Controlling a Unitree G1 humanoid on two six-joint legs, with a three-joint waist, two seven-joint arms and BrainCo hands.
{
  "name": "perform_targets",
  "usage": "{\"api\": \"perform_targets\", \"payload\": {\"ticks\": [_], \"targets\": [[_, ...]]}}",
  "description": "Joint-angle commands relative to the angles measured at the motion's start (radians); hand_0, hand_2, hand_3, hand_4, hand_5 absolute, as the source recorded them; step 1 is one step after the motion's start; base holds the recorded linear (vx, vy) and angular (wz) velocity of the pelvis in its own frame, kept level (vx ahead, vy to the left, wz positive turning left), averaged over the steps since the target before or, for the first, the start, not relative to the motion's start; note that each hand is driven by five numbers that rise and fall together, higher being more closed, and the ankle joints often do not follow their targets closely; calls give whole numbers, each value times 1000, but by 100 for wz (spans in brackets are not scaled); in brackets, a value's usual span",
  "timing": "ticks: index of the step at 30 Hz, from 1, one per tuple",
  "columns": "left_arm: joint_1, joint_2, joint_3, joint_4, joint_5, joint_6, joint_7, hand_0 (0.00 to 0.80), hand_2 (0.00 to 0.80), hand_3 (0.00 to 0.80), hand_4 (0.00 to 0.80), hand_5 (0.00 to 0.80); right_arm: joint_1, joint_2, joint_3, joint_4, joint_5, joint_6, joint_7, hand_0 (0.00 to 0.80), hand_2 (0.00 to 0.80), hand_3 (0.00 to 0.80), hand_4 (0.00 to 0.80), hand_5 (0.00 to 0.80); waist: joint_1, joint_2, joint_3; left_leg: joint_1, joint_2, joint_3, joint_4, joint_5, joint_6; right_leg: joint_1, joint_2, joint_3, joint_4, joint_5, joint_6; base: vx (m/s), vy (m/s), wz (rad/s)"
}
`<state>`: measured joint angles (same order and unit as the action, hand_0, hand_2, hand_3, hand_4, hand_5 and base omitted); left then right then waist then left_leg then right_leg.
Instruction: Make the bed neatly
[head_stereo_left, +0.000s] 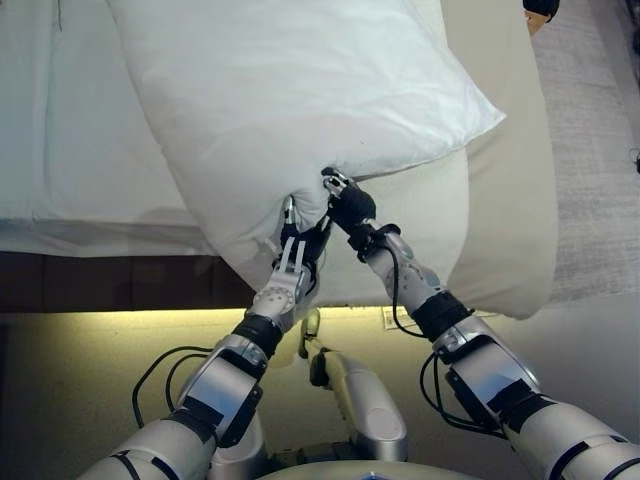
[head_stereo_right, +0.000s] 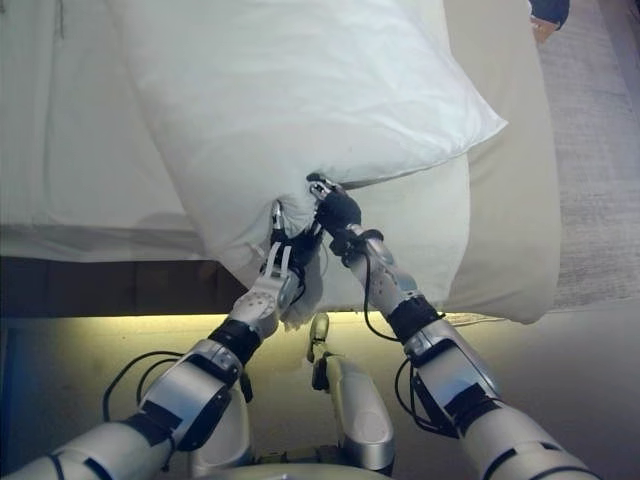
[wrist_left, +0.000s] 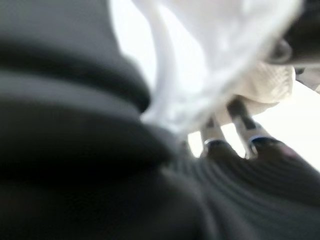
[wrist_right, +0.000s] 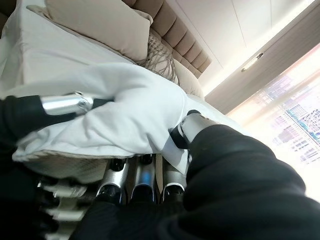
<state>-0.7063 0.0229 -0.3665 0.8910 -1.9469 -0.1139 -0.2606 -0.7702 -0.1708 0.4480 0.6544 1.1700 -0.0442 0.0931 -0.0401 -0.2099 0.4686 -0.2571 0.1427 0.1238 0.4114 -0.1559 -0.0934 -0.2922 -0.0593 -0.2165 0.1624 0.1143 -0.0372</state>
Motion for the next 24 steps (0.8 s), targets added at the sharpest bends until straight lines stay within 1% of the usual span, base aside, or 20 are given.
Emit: {"api": "perform_targets", "payload": {"ticks": [1, 5, 6, 7, 10, 12, 17, 22, 24], "targets": [[-109, 2, 62, -9, -6, 12, -57, 800, 800, 800, 800, 800, 13, -9, 9, -122, -25, -40, 43, 800, 800, 800, 800, 800, 8, 30, -43, -45, -26, -8, -23, 72, 27, 63, -45, -8, 79, -126, 74, 13, 16, 9], [-96, 4, 63, -16, -11, 2, -65, 800, 800, 800, 800, 800, 14, -14, 12, -93, -46, -6, 18, 800, 800, 800, 800, 800, 15, 41, -46, -40, -36, -17, -25, 74, 28, 66, -52, -14, 86, -129, 74, 20, 34, 8], [-95, 4, 65, -18, -14, -1, -69, 800, 800, 800, 800, 800, 15, -16, 13, -77, -60, 8, 4, 213, 213, 213, 213, 213, 17, 44, -47, -38, -40, -20, -25, 74, 28, 68, -55, -16, 87, -131, 74, 22, 39, 2], [-95, 6, 66, -20, -19, 0, -73, 800, 800, 800, 800, 800, 15, -17, 13, -67, -69, 18, -6, 0, 0, 0, 0, 0, 19, 47, -48, -35, -42, -21, -27, 74, 29, 70, -57, -17, 87, -131, 75, 18, 45, 4], [-93, 11, 71, -25, -16, -4, -88, 800, 800, 800, 800, 800, 17, -20, 8, -31, -82, 41, -11, 0, 0, 0, 0, 0, 23, 55, -50, -27, -48, -24, -34, 75, 30, 76, -61, -19, 87, -133, 75, 11, 43, 6], [-83, 19, 80, -40, -11, -9, -105, 800, 800, 800, 800, 800, 32, -27, 8, -12, -105, 67, -13, 0, 0, 0, 0, 0, 25, 63, -55, -20, -53, -26, -41, 77, 30, 79, -65, -21, 89, -135, 77, 11, 68, 6], [-49, 57, 116, -105, -15, -7, -161, 800, 800, 800, 800, 800, 124, -45, 1, 52, -167, 130, 0, 0, 0, 0, 0, 0, 30, 89, -70, 14, -70, -32, -73, 83, 33, 102, -77, -21, 85, -143, 78, 13, 103, 4], [5, 96, 169, -176, -14, 9, -208, 800, 800, 800, 800, 800, 245, -58, -41, 147, -197, 145, 78, 0, 0, 0, 0, 0, 39, 115, -100, 67, -80, -41, -121, 87, 36, 141, -86, -27, 78, -160, 82, 17, 104, 4], [44, 104, 200, -225, 1, 16, -215, 800, 800, 800, 800, 800, 309, -59, -63, 198, -220, 145, 129, 0, 0, 0, 0, 0, 47, 130, -128, 103, -85, -46, -151, 89, 37, 174, -90, -35, 68, -168, 85, 54, 103, 5]]}}
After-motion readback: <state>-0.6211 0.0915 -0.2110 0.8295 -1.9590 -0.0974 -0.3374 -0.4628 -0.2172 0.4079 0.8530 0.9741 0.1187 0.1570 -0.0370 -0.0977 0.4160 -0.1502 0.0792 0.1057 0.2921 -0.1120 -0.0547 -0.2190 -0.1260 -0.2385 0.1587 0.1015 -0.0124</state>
